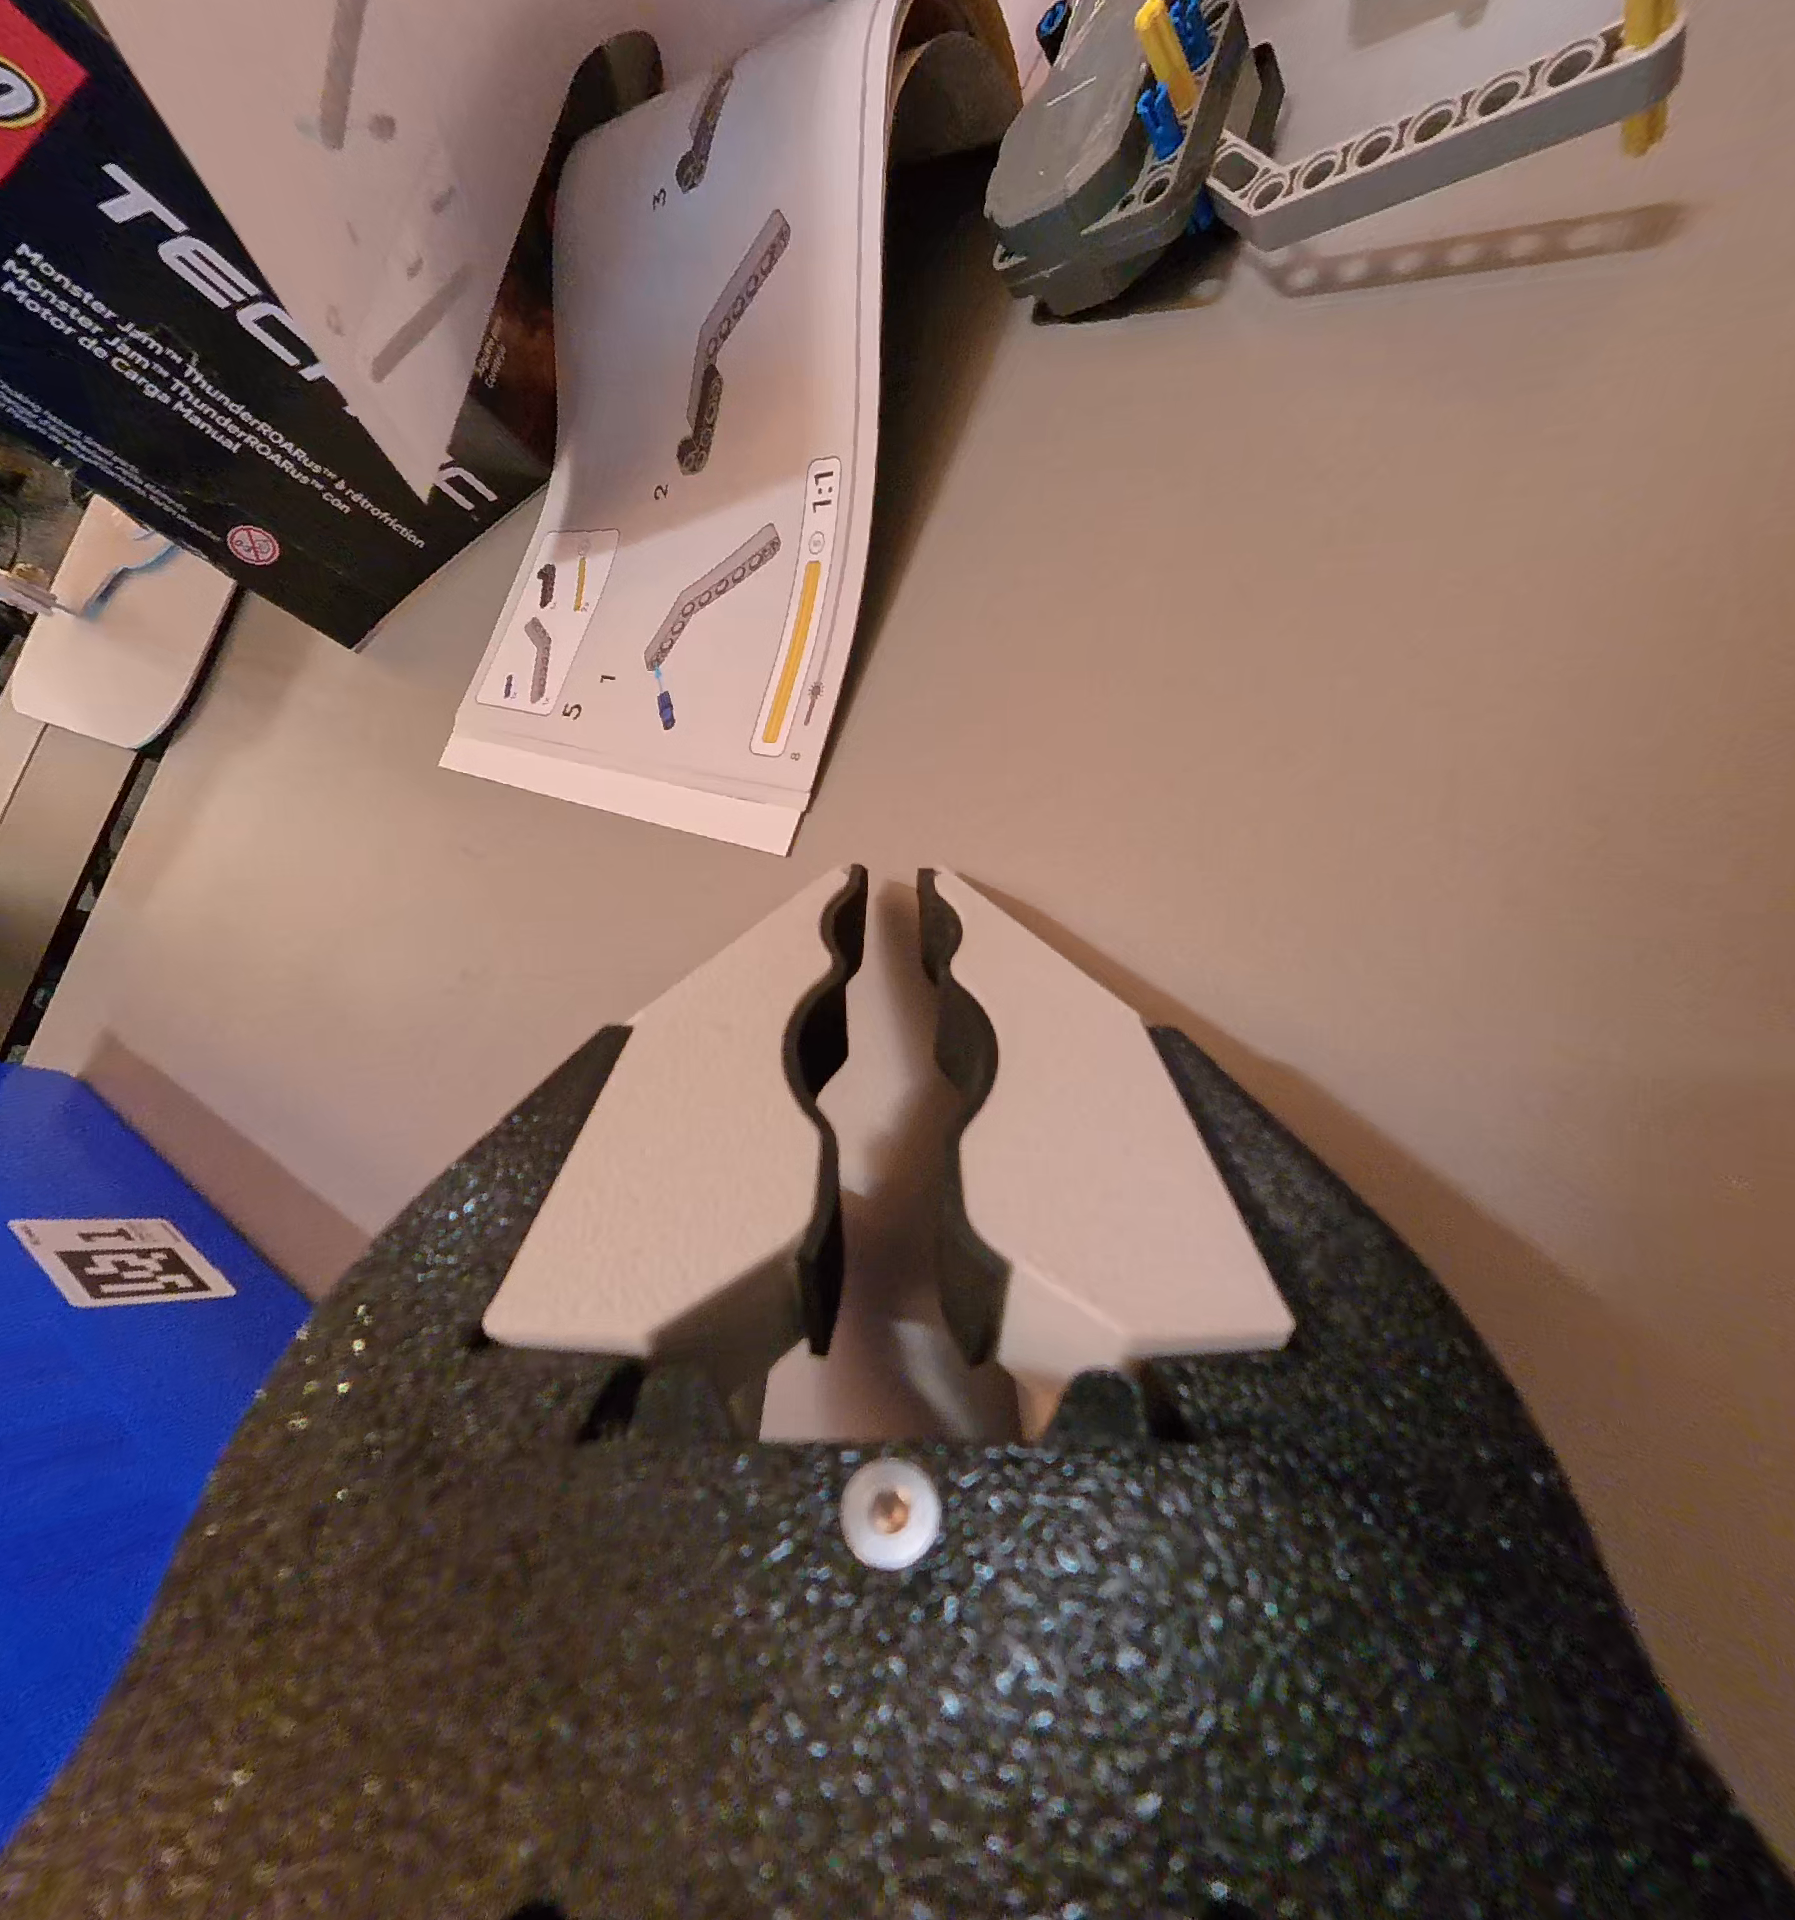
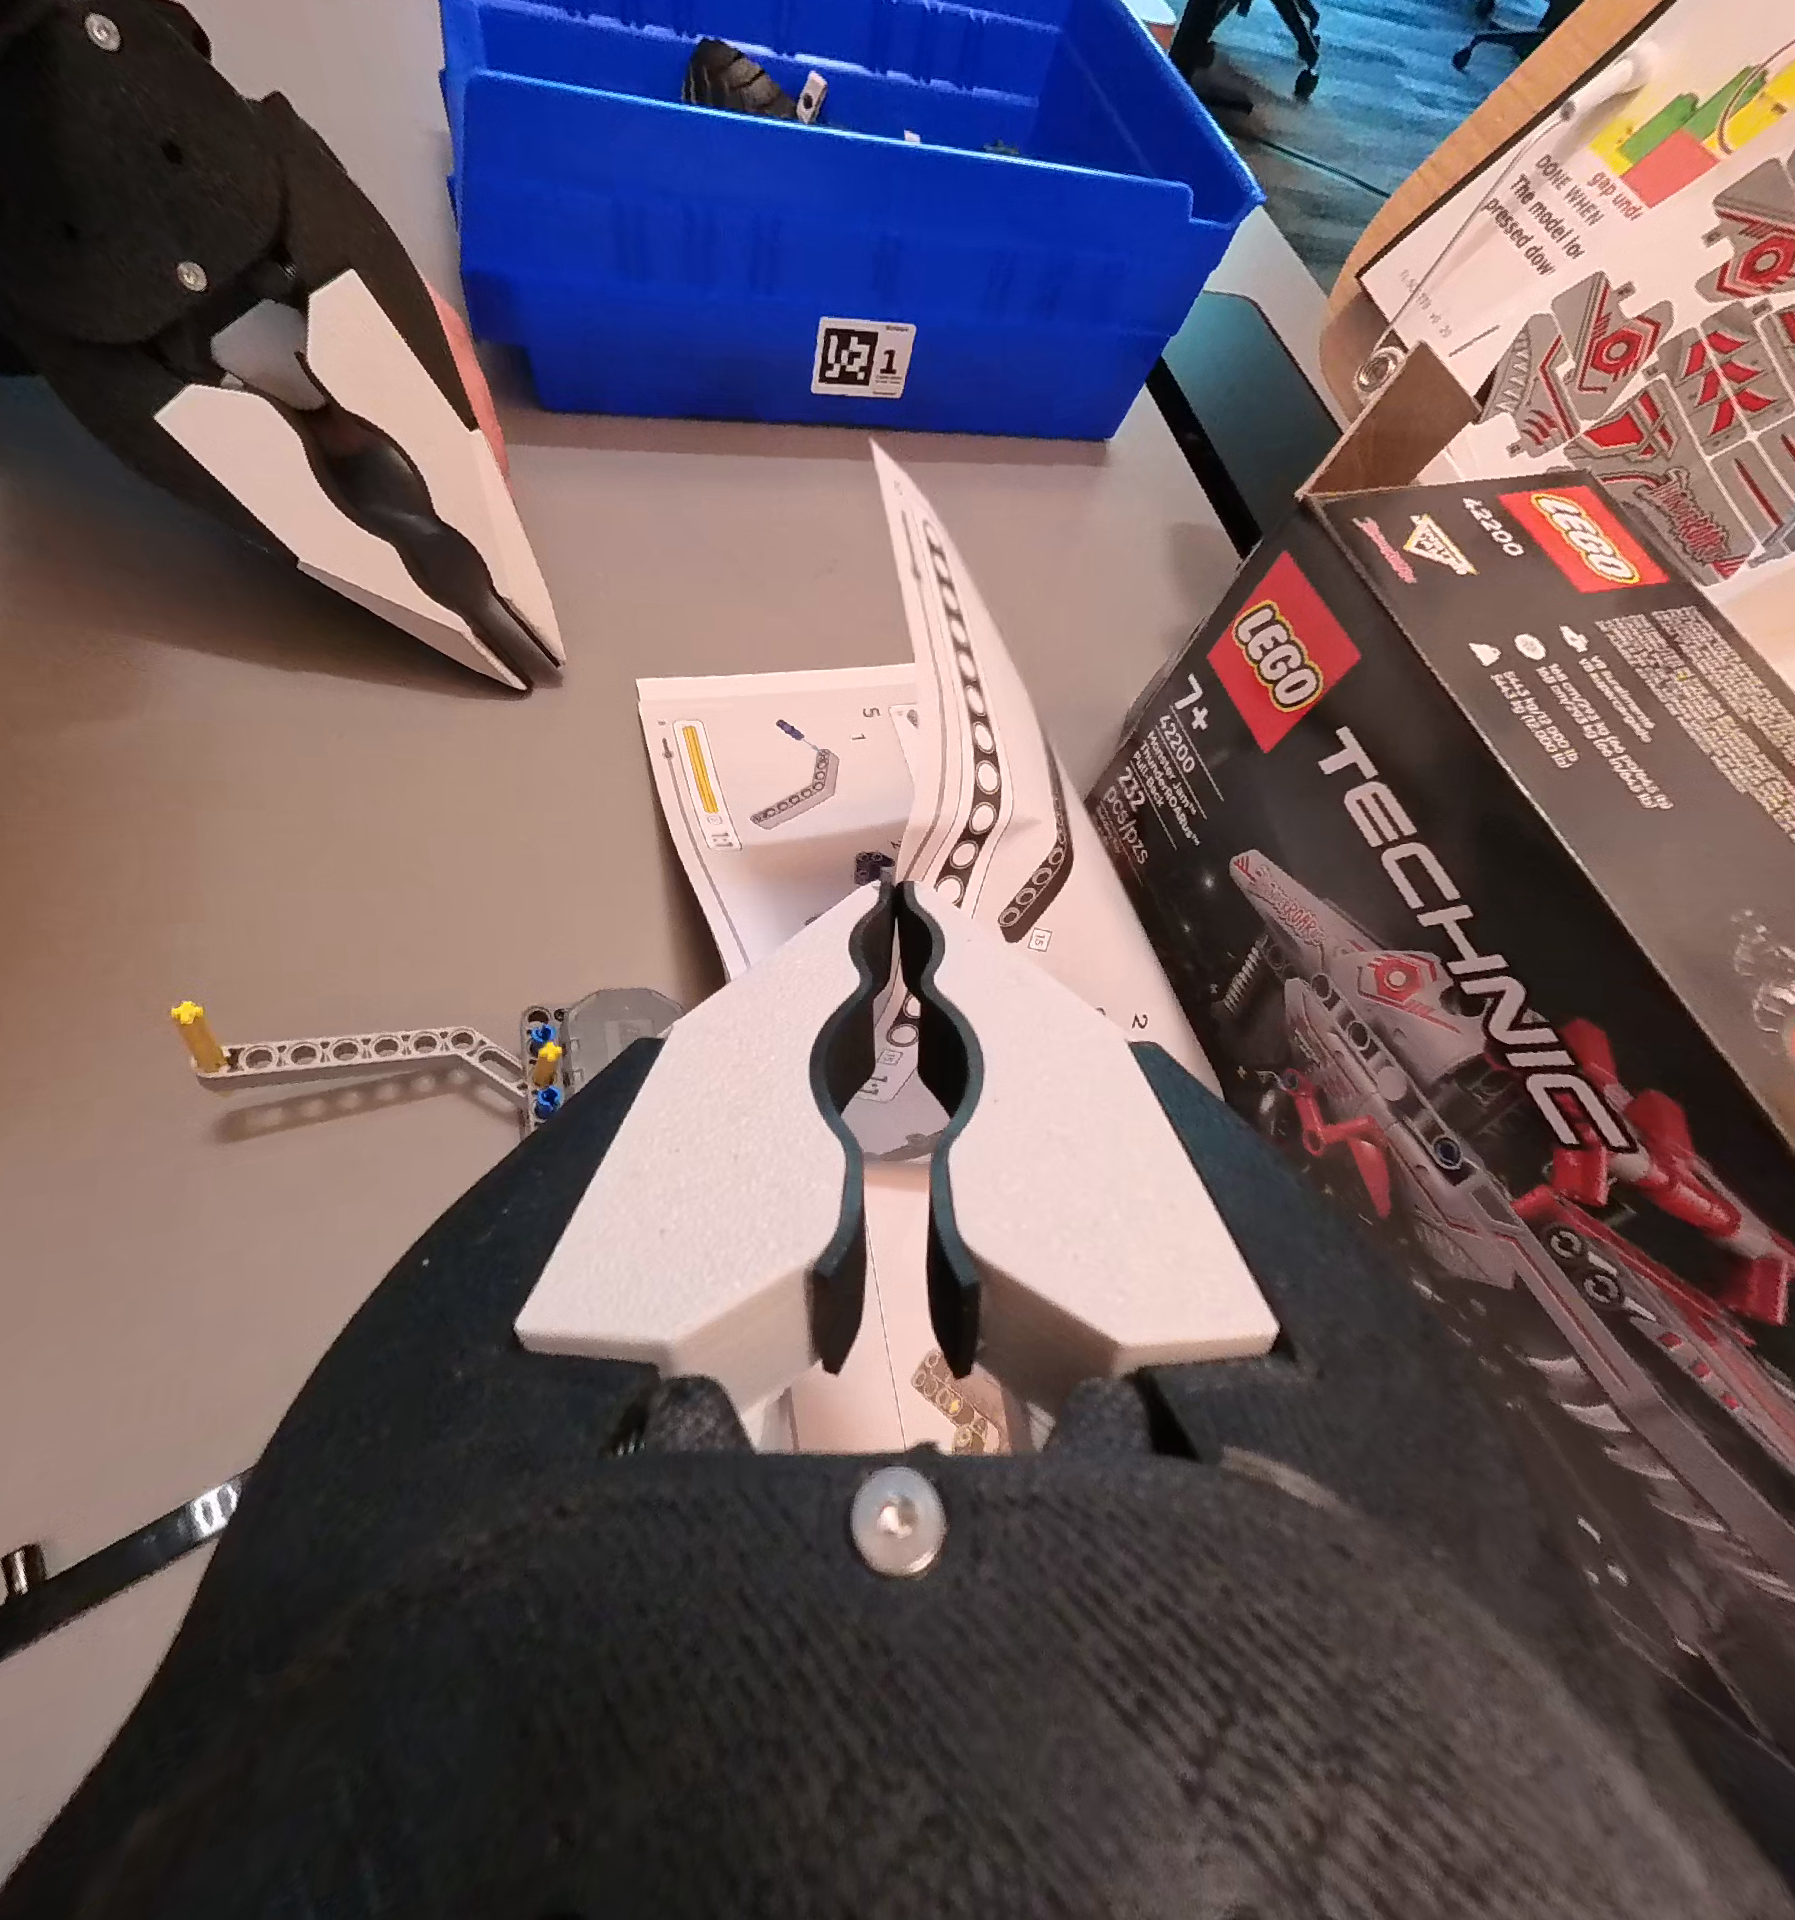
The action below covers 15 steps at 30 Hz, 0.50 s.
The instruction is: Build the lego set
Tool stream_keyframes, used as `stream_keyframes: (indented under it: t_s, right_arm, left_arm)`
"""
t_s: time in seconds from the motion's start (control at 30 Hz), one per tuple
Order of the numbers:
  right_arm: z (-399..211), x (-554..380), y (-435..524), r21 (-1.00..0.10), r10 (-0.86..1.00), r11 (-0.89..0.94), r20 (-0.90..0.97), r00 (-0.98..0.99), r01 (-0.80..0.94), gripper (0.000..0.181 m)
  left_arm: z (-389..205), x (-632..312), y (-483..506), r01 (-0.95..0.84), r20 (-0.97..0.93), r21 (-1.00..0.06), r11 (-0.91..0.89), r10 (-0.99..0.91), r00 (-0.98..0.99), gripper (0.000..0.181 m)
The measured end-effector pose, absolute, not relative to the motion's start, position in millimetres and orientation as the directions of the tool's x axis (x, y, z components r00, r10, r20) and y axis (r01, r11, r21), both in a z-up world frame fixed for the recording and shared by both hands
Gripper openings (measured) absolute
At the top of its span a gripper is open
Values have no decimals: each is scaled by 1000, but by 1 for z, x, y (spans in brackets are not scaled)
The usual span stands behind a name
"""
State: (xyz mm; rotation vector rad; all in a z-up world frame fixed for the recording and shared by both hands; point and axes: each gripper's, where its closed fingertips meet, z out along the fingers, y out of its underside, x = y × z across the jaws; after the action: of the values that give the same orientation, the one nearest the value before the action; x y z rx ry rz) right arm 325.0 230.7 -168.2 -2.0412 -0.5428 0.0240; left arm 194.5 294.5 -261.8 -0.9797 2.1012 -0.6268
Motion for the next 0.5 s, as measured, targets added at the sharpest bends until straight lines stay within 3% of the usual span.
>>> stream_keyframes:
  t_s: [0.5]
  right_arm:
    - [-172, 316, 236, -819, 404, -412, 227, 886, 398, 0]
  left_arm:
    - [-262, 194, 295, -453, -396, -675, 583, -803, -445, 7]
